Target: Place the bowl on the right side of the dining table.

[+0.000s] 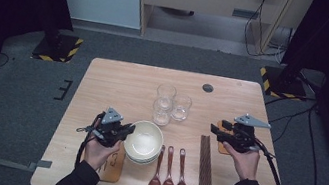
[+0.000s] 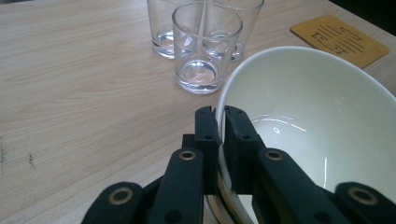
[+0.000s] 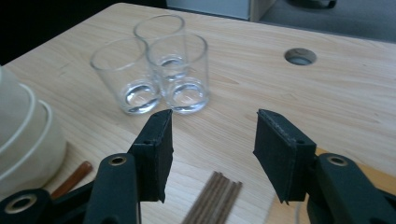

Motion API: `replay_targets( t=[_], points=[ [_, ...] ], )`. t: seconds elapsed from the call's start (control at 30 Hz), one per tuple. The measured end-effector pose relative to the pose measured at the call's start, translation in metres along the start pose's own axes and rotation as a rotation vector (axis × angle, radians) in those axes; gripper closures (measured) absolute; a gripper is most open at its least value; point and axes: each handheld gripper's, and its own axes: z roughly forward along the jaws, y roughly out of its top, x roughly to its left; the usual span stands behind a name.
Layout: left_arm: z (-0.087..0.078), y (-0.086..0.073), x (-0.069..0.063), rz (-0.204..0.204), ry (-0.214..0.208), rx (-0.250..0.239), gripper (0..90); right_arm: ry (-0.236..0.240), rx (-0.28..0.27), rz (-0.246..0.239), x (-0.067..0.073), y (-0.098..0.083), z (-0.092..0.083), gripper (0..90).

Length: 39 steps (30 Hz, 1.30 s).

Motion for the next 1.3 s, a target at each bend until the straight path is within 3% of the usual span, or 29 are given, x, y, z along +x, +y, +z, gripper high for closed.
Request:
replay_targets(
  t=[0.4, 0.8, 1.3],
  points=[
    [-0.001, 0.0, -0.001, -0.001, 0.001, -0.002, 84.0, 0.135, -0.018, -0.05, 0.045, 0.019, 0.012, 47.8],
    [-0.001, 0.0, 0.0, -0.005, -0.005, 0.001, 84.0, 0.15, -0.032, -0.052, 0.059, 0.027, 0.013, 45.7],
    [-0.001, 0.0, 0.001, -0.004, -0.008, -0.001, 84.0, 0.225, -0.017, -0.097, 0.1, 0.036, 0.035, 46.3]
  ],
)
